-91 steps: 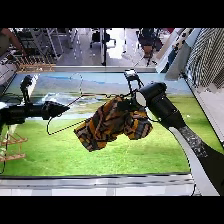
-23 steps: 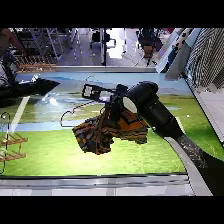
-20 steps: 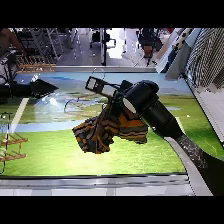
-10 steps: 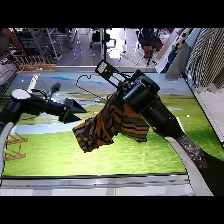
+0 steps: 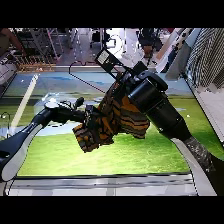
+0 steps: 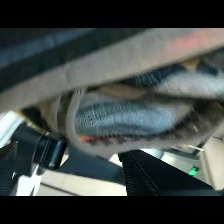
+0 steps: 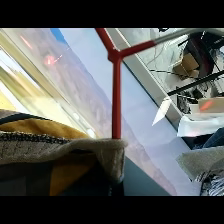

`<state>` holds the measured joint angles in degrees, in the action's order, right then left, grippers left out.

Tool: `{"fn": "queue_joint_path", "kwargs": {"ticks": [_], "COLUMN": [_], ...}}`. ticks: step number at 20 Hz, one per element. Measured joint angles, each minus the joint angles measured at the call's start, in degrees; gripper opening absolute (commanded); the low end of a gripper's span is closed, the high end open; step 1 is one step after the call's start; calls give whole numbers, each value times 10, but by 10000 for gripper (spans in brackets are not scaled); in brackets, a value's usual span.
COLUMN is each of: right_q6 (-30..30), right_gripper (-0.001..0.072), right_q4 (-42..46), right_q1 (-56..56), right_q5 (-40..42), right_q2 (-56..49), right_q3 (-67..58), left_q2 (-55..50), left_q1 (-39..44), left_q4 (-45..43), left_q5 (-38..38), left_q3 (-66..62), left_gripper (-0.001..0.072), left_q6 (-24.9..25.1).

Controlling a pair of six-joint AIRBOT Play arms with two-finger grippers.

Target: Fold the clothes and pants, and hang the long-sleeved shirts on hangers.

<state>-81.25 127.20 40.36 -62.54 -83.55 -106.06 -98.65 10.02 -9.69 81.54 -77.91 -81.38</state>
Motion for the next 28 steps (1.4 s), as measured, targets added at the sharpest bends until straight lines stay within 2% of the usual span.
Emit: {"fn": "queue_joint_path", "kwargs": {"ticks": [1,2,3,4,5,13,19,20,21,22,25,28], "right_q6": [-2,-2,-2,-2,-1,18,18,18,18,18,19,43], "right_gripper": [15,16,16,16,16,16,16,16,16,15,14,13], "right_q4": [-1,-1,-1,-1,-1,-1,-1,-1,-1,-1,-23,-71], "right_q1": [0,0,0,0,0,0,0,0,0,0,0,0], "right_q5": [1,2,1,-2,-9,-29,2,2,2,2,1,-3], "right_q2": [0,1,1,1,1,2,2,2,2,2,11,32], "right_q3": [0,0,0,0,0,0,0,0,0,0,0,0], "left_q2": [-4,-7,-9,-11,-12,-14,-23,-28,-32,-37,-48,-50], "left_q1": [7,12,15,17,17,-20,9,17,23,29,23,-25], "left_q4": [11,17,22,27,34,76,83,84,85,90,119,166], "left_q5": [-12,-27,-43,-54,-61,-2,8,5,3,2,-3,-8], "left_q3": [0,0,0,0,0,0,0,0,0,0,0,0], "left_gripper": [370,361,413,561,650,650,623,467,114,9,11,11], "left_q6": [3,6,8,9,13,40,42,42,42,42,60,73]}}
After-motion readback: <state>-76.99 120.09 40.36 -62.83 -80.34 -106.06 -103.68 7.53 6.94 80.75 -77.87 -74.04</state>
